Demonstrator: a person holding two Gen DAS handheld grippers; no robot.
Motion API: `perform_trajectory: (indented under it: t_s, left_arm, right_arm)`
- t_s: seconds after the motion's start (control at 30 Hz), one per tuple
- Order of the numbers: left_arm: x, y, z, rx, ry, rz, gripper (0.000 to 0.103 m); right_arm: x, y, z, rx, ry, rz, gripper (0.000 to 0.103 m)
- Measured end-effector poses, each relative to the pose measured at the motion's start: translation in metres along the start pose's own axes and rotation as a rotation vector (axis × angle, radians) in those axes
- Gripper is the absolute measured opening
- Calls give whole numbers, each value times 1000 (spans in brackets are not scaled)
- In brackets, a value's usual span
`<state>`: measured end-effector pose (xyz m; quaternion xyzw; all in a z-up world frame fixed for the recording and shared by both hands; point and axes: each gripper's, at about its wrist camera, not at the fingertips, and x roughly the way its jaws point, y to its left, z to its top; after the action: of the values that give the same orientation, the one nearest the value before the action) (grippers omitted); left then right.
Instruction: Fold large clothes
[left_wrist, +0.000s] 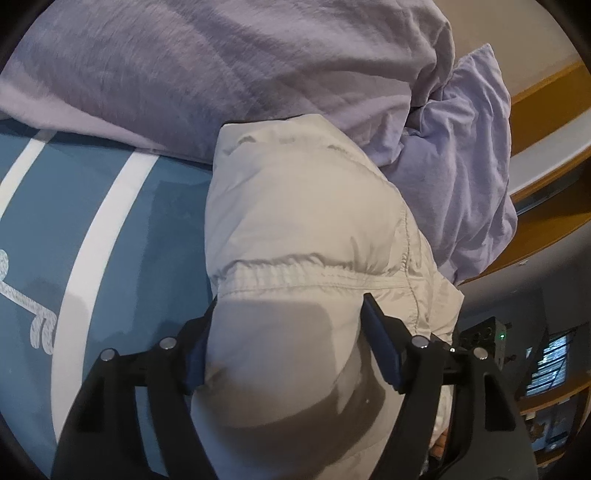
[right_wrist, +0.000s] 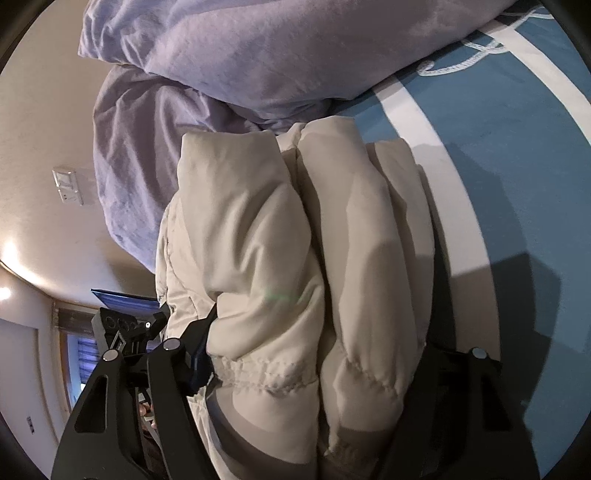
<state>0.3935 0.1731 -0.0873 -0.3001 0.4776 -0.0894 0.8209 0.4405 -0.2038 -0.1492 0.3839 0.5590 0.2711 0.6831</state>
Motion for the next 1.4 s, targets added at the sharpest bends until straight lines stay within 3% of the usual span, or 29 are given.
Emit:
perform_trajectory:
  t_s: [0.13, 0.23, 0.5, 0.67, 0.7, 0.83, 0.93, 1.07, 1.4]
  left_arm:
    - [-3, -7, 0, 22, -32, 77, 82]
    - [-10, -13, 0, 53, -64, 142, 84]
    - [-29, -61, -6, 252, -232, 299, 85]
    - [-26, -90, -15, 369, -283, 327, 91]
    - [-23, -94, -16, 384, -278, 328, 91]
    - [-4, -99, -23, 409, -194, 317, 91]
    - [7, -104, -36, 470, -181, 352, 91]
    - [10, -108, -46, 505, -173, 341, 91]
    - [14, -105, -51, 494, -175, 323, 91]
  right_arm:
    - [-7, 6, -1, -14, -8, -61, 81]
    - [-17, 18, -2, -67, -42, -169, 90]
    - [-45, 62, -5, -249, -181, -420, 92]
    - [-67, 90, -12, -349, -316, -478, 92]
    - [-69, 97, -15, -379, -340, -479, 88]
    - [-55, 127, -28, -526, -370, -482, 59]
    - [-37, 138, -36, -611, -351, -505, 49]
    - [-23, 143, -43, -669, -344, -535, 42]
    - [-9, 123, -45, -642, -336, -617, 42]
